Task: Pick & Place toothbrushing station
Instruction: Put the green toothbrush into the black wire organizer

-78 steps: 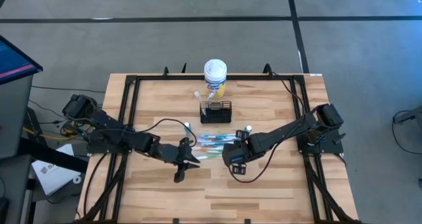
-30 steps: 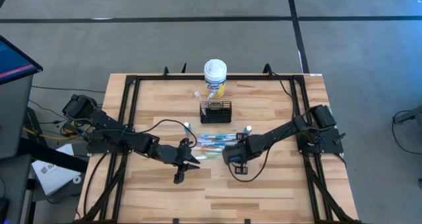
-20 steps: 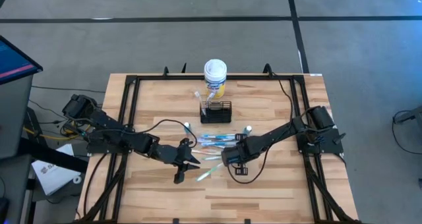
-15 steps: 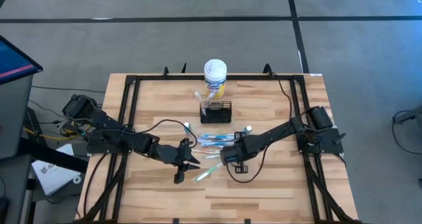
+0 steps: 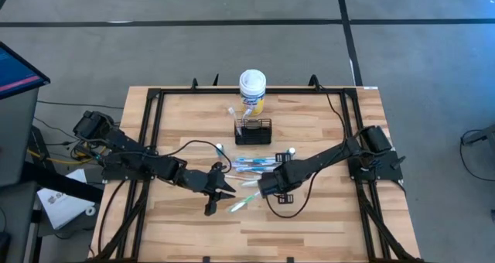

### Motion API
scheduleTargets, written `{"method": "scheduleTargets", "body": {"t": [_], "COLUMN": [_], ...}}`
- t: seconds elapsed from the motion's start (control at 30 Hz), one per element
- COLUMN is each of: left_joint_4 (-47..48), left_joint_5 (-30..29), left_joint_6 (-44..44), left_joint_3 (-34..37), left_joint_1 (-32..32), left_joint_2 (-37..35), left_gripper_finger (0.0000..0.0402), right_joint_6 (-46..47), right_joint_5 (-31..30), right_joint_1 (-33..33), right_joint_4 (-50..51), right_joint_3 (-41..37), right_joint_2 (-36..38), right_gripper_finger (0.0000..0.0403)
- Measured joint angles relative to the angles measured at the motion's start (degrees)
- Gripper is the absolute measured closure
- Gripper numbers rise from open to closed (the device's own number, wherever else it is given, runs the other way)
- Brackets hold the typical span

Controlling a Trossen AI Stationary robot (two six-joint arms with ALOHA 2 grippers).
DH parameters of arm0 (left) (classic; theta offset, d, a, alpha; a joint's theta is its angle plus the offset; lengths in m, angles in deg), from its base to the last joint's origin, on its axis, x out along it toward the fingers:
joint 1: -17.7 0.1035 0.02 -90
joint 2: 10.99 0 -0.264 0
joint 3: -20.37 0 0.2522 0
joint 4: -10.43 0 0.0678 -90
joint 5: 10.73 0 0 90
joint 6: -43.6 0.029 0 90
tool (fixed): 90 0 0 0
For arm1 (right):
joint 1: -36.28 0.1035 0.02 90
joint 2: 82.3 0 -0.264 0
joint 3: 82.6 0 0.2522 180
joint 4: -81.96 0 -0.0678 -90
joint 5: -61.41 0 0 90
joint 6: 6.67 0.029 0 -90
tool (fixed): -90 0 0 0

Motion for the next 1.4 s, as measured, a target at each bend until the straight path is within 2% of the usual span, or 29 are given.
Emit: {"method": "scheduleTargets", "body": {"t": [0.23, 0.5, 0.83, 1.13, 1.4], "left_joint_4": [-3.0, -9.3, -10.8, -12.2, -13.5], "left_joint_5": [-0.4, -0.1, 9.5, 18.6, 26.8], "left_joint_6": [0.0, 0.2, -5.8, -15.2, -23.1], "left_joint_3": [0.0, 0.0, 0.0, 0.0, 0.0], "left_joint_1": [0.8, 5.0, 12.5, 17.9, 20.9], "left_joint_2": [0.0, 0.0, 0.0, 0.0, 0.0], "left_gripper_finger": [0.0321, 0.0321, 0.0321, 0.0321, 0.0321], "right_joint_6": [0.0, -2.1, -4.7, -8.0, -13.6], "right_joint_5": [-3.7, -8.0, -15.6, -24.0, -31.4], "right_joint_1": [1.6, 3.7, 6.4, 7.6, 8.2], "right_joint_4": [6.0, 8.4, 10.5, 10.2, 5.6], "right_joint_3": [6.0, 11.3, 14.4, 15.1, 15.1], "right_joint_2": [0.1, 0.1, 0.1, 0.1, -0.1], "right_gripper_finger": [0.0393, 0.0393, 0.0393, 0.0393, 0.0393]}}
